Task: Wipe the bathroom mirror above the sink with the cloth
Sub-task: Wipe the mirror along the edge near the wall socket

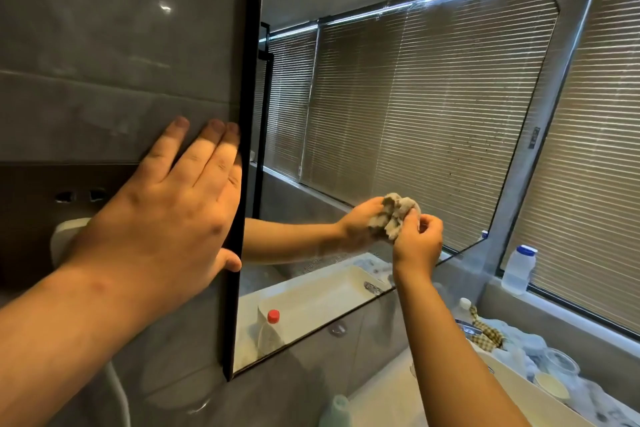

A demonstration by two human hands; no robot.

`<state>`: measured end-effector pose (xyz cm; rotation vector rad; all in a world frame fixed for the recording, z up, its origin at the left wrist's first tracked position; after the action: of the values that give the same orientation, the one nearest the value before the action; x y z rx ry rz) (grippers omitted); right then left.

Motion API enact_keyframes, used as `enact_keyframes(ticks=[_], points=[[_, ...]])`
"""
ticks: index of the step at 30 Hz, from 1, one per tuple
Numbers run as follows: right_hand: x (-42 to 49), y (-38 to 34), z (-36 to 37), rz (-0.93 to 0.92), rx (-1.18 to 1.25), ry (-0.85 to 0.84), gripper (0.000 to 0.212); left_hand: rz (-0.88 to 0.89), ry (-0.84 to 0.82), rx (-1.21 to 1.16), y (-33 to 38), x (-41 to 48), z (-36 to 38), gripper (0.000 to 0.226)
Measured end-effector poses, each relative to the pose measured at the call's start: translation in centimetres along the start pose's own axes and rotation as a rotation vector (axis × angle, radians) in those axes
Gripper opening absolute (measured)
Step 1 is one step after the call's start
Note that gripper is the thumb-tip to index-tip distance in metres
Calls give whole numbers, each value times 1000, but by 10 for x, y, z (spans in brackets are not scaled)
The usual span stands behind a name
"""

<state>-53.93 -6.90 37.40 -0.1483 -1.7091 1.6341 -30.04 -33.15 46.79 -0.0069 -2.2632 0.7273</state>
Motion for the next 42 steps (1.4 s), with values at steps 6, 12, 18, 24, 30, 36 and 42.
enact_keyframes(ticks=[6, 12, 18, 24, 30, 36, 42], points=[[-41, -25, 15, -228, 18, 17, 17, -1, 9, 8, 0, 0, 0, 115], [-139, -35, 26, -596, 93, -135, 7, -10, 6, 7, 1, 3, 0, 119], [-129, -29, 26, -777, 74, -217, 8, -19, -4, 6, 0, 3, 2, 120], [-44, 6, 25, -327, -117, -80, 14, -13, 20, -16, -1, 4, 4, 113], [29, 44, 7, 216, -142, -24, 20, 1, 32, 10, -1, 4, 5, 111], [0, 46, 10, 136, -167, -37, 24, 7, 6, 26, 0, 2, 0, 117], [-82, 27, 16, -149, -86, -113, 15, 12, 15, 50, 0, 2, -1, 117]])
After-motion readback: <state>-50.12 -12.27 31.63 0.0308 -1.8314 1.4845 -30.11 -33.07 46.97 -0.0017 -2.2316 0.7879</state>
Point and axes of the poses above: each hand's wrist, its own x-axis towards the middle knuckle, its own z-axis out of the palm, y = z × x, the point moved 4 cm from there along x, towards the middle knuckle, and after that the axes turned 1 degree about -x, right-handed, at the moved point
